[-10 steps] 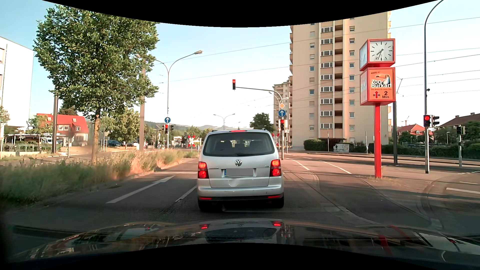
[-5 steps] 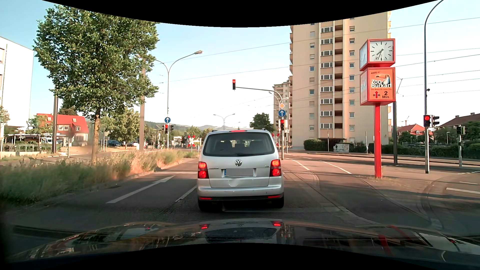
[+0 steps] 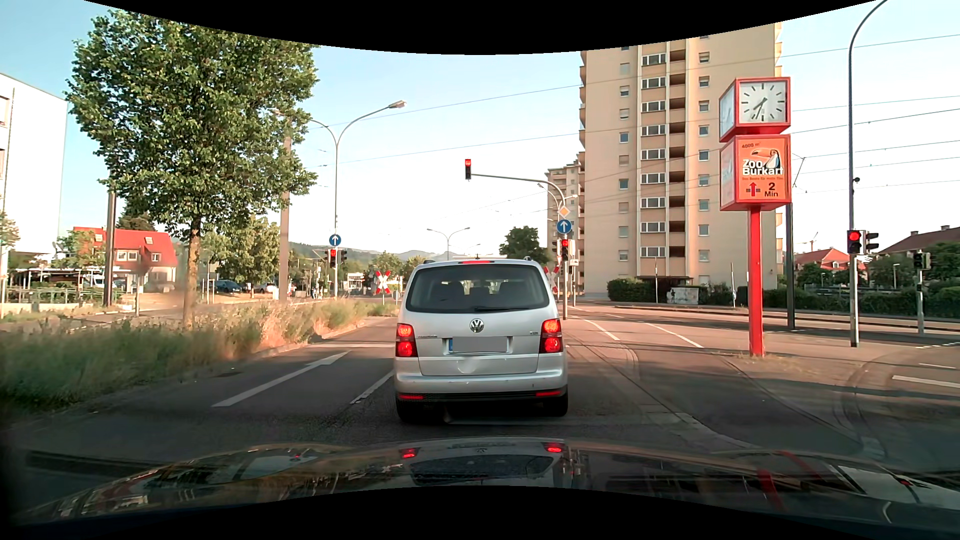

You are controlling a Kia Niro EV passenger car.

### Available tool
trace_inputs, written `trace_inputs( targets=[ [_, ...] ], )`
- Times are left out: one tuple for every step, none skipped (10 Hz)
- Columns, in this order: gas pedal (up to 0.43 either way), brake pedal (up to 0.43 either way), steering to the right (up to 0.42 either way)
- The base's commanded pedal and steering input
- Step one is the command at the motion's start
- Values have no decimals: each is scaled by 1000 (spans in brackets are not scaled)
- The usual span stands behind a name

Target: Follow the waypoints while adhering to traffic rules and regulations

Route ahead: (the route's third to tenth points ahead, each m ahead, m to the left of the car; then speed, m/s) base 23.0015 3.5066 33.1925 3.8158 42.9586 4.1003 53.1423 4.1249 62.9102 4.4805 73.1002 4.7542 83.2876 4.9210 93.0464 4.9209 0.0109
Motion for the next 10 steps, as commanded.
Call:
trace_inputs(
  targets=[
    [0,213,8],
    [0,220,8],
    [0,220,8],
    [0,220,8],
    [0,213,8],
    [0,213,8],
    [0,220,8],
    [0,220,8],
    [0,220,8],
    [0,220,8]
  ],
)
